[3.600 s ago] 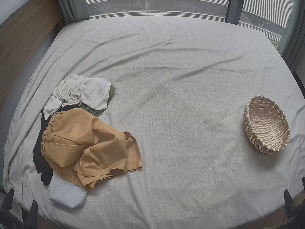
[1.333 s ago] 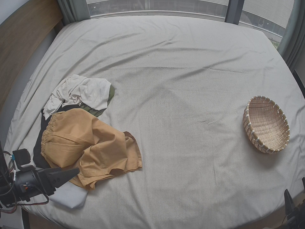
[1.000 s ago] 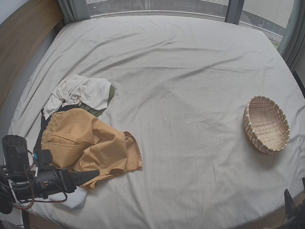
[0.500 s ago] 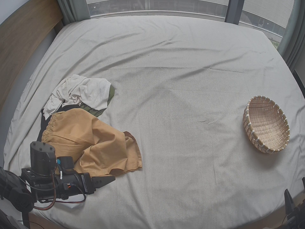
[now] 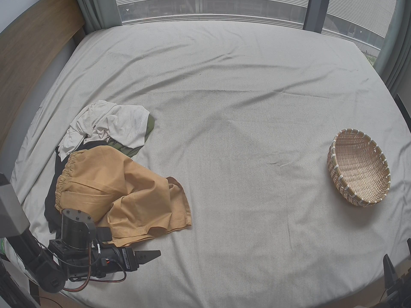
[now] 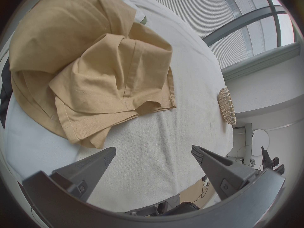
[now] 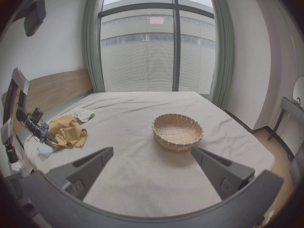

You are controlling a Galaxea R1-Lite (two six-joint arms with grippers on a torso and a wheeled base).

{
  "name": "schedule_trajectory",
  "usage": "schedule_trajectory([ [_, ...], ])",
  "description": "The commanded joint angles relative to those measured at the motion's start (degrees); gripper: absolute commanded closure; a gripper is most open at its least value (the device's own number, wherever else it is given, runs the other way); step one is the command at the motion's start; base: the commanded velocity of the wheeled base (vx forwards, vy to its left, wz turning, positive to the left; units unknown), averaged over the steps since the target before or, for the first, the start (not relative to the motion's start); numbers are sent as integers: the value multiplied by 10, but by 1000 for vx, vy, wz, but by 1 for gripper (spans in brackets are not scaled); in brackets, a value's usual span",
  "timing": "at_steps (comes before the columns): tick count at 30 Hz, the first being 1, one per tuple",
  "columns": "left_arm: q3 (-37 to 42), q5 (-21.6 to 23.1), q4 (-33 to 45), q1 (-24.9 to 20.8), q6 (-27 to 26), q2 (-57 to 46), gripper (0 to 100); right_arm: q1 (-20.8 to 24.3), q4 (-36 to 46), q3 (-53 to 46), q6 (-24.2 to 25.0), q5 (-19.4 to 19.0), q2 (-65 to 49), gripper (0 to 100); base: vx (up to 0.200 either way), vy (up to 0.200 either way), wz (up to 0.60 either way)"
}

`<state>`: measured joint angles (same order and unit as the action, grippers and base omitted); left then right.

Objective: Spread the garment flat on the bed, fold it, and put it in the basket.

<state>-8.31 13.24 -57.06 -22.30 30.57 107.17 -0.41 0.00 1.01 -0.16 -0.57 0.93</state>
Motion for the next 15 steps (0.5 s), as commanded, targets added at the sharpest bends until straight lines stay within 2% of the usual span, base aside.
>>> schedule_trajectory([
  [1,-8,-1,-3,-4,7,30,0,1,0,-9,0,0,-8,0,0,0,0],
  [4,-16,-7,-18,-4,9,47,0,0,0,-9,0,0,-8,0,0,0,0],
  [9,-14,-14,-121,-5,14,117,0,1,0,-9,0,0,-8,0,0,0,0],
  [15,-14,-52,-231,-6,31,181,0,1,0,-9,0,0,-8,0,0,0,0],
])
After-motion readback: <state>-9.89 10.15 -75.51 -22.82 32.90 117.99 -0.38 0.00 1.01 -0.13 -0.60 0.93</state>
